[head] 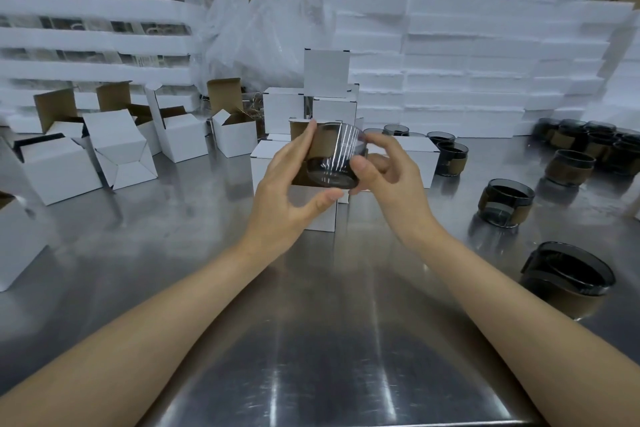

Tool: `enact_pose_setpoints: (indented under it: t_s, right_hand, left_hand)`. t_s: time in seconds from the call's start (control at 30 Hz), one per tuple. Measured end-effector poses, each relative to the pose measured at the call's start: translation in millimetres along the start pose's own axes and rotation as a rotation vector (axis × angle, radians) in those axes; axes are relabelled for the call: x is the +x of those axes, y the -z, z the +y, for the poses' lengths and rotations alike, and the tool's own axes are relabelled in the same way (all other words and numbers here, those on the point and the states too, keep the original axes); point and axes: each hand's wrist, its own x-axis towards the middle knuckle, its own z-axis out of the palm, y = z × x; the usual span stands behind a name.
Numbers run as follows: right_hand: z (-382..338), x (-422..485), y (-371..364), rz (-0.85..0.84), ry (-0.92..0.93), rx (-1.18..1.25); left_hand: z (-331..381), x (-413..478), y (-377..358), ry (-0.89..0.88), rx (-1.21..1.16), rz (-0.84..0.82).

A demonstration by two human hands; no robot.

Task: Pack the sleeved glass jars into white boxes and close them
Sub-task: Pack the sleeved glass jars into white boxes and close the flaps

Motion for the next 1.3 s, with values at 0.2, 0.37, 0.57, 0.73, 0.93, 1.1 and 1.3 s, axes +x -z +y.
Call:
enact_pose_setpoints:
  t_s: [0.2,0.37,0.57,0.73,0.93,1.1,1.3]
  right_hand:
    - [-4,5,-4,-0.103,-0.344,0.317]
    - [-6,2,-4,-0.176,-0.52,0.445]
    - [-8,2,-2,-0.24,-0.452,0.358]
    - [-8,3,-2,-0.113,-0.311,0.162]
    - [-15,4,-4,0.037,-0.171,0.042]
    - [-13,4,-2,-0.1,-0.083,0.086]
    - [-15,3,-6,-0.028,-0.051,0.001]
  left_hand:
    - [1,0,-2,0.057,-0.03,0.085]
    - [5,1,0,0.131,-0.04,0.218]
    - [6,3,1,0.245,-0.04,0.274]
    - [2,5,3,0.179,0.061,0.198]
    - [2,-1,-5,0.116,-0.048,0.138]
    - [-4,3,-4,0.206,-0.001,0.189]
    - [1,3,0,0.168,0.017,0.165]
